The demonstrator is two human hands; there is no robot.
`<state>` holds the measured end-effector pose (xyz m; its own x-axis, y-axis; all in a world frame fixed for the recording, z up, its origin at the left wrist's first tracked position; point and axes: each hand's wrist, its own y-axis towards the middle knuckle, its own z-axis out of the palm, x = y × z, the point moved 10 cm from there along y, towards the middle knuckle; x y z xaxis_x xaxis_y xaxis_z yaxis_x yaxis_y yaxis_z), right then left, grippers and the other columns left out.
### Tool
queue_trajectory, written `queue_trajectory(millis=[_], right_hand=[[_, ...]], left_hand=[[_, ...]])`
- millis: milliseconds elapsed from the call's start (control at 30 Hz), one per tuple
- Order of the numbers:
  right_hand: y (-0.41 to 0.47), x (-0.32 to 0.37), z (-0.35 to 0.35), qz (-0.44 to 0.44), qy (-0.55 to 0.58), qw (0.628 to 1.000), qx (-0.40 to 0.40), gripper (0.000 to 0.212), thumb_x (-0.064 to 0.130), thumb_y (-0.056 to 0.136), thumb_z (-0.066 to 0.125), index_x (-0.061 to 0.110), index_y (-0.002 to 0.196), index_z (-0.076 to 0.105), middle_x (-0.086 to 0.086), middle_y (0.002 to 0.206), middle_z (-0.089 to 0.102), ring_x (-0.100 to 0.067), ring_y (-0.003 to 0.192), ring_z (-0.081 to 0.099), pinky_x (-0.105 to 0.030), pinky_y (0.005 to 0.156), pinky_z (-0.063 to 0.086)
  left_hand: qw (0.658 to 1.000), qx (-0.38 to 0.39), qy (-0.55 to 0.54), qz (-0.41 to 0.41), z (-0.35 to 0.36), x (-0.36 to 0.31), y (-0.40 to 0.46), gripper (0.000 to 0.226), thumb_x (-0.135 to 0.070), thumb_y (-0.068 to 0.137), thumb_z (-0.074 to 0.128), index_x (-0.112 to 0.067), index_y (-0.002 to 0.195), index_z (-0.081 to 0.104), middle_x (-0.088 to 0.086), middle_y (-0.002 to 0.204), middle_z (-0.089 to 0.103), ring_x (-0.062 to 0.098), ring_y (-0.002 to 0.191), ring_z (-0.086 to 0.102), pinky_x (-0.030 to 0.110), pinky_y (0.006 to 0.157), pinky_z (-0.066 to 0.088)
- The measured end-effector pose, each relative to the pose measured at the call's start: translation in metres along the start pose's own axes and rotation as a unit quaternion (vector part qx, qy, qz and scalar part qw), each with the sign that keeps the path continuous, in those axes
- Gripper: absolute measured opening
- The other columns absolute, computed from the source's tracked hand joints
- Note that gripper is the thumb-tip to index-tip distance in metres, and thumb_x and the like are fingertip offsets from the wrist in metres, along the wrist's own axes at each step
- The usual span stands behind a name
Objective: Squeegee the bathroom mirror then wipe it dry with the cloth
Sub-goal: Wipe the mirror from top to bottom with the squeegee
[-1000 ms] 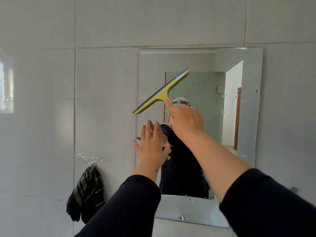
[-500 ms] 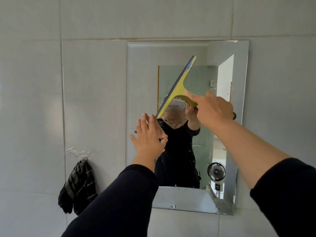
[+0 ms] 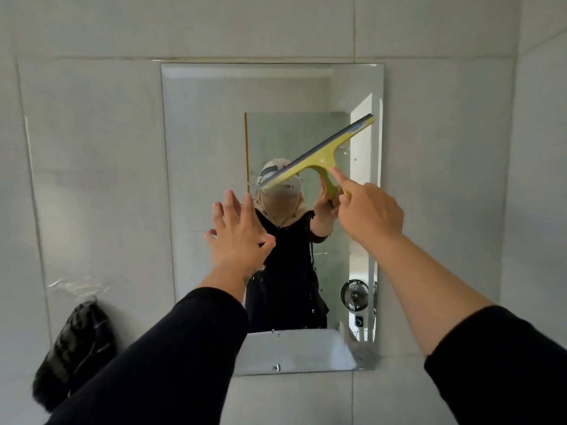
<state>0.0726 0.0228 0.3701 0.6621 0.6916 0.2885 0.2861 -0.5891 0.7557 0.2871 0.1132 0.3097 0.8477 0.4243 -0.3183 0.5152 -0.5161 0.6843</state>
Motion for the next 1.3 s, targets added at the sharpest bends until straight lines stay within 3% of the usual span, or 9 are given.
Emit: queue_trajectory(millis=[300,467,600,700,833,967,1100,1167,1300], right_hand=[[-0.015,-0.012,0.007,0.055,0.095,0.994,0.006,0.052,0.025,0.099,0.035,0.050,0.143,0.026,0.000,0.080,0.054,-0.018,0.064,0.041,-0.028,0.056,0.033],[-0.034,-0.021,0.023,0.131,0.184,0.974,-0.016,0.053,0.022,0.098,0.037,0.044,0.145,0.027,-0.001,0.084,0.062,-0.018,0.071,0.052,-0.028,0.061,0.043],[-0.049,-0.005,0.043,0.176,0.274,0.945,-0.034,0.054,0.022,0.098,0.039,0.038,0.148,0.024,-0.001,0.094,0.068,-0.023,0.085,0.066,-0.042,0.075,0.057],[-0.056,0.014,0.064,0.197,0.355,0.913,-0.039,0.058,0.020,0.097,0.040,0.036,0.149,0.019,0.001,0.104,0.071,-0.020,0.087,0.069,-0.046,0.070,0.059],[-0.062,0.036,0.078,0.208,0.389,0.896,-0.044,0.059,0.023,0.097,0.041,0.038,0.148,0.017,0.000,0.095,0.072,-0.024,0.078,0.071,-0.046,0.066,0.059],[-0.069,0.067,0.085,0.182,0.376,0.907,-0.048,0.055,0.032,0.093,0.035,0.044,0.143,0.015,-0.005,0.112,0.066,-0.032,0.088,0.067,-0.047,0.066,0.059],[-0.073,0.099,0.092,0.131,0.356,0.925,0.002,0.046,0.021,0.097,0.042,0.030,0.142,0.039,-0.012,0.113,0.063,-0.030,0.097,0.064,-0.040,0.079,0.056],[-0.077,0.116,0.093,0.097,0.323,0.941,0.019,0.047,0.019,0.098,0.043,0.028,0.144,0.038,-0.013,0.115,0.059,-0.029,0.106,0.059,-0.033,0.081,0.047],[-0.081,0.137,0.097,0.045,0.279,0.959,0.035,0.056,0.018,0.099,0.042,0.029,0.150,0.023,-0.007,0.122,0.061,-0.024,0.112,0.051,-0.032,0.082,0.046]], left_hand=[[1.000,0.011,0.011,-0.005,0.000,0.003,-0.001,0.103,-0.054,0.079,0.065,-0.035,0.149,-0.008,-0.001,0.158,-0.022,0.028,0.146,-0.016,0.061,0.112,0.019],[1.000,0.015,0.012,-0.006,0.000,0.004,0.000,0.101,-0.055,0.080,0.064,-0.035,0.149,-0.007,-0.002,0.158,-0.022,0.028,0.146,-0.015,0.061,0.111,0.020],[1.000,0.017,0.025,-0.005,-0.004,0.005,0.000,0.099,-0.059,0.080,0.062,-0.035,0.149,-0.005,-0.003,0.158,-0.019,0.028,0.147,-0.011,0.064,0.112,0.014],[0.999,0.006,0.033,-0.005,-0.010,0.013,-0.002,0.099,-0.061,0.079,0.062,-0.034,0.149,-0.003,-0.003,0.158,-0.016,0.028,0.147,-0.009,0.065,0.112,0.014],[0.999,-0.003,0.052,-0.011,-0.018,0.034,-0.007,0.099,-0.061,0.078,0.062,-0.033,0.149,-0.001,-0.003,0.159,-0.012,0.027,0.147,-0.007,0.065,0.111,0.016],[0.997,0.001,0.071,-0.024,-0.025,0.057,-0.014,0.100,-0.061,0.079,0.061,-0.033,0.150,-0.004,-0.004,0.159,-0.012,0.025,0.147,-0.008,0.063,0.112,0.017],[0.996,0.011,0.079,-0.043,-0.032,0.078,-0.019,0.101,-0.058,0.080,0.062,-0.033,0.150,-0.006,-0.003,0.159,-0.013,0.024,0.147,-0.008,0.063,0.112,0.017],[0.995,0.010,0.082,-0.052,-0.036,0.088,-0.021,0.101,-0.058,0.080,0.063,-0.033,0.150,-0.006,-0.003,0.160,-0.012,0.024,0.147,-0.008,0.062,0.112,0.017],[0.994,0.007,0.089,-0.064,-0.045,0.107,-0.026,0.100,-0.055,0.081,0.064,-0.031,0.150,-0.005,-0.003,0.160,-0.009,0.024,0.147,-0.008,0.062,0.113,0.017]])
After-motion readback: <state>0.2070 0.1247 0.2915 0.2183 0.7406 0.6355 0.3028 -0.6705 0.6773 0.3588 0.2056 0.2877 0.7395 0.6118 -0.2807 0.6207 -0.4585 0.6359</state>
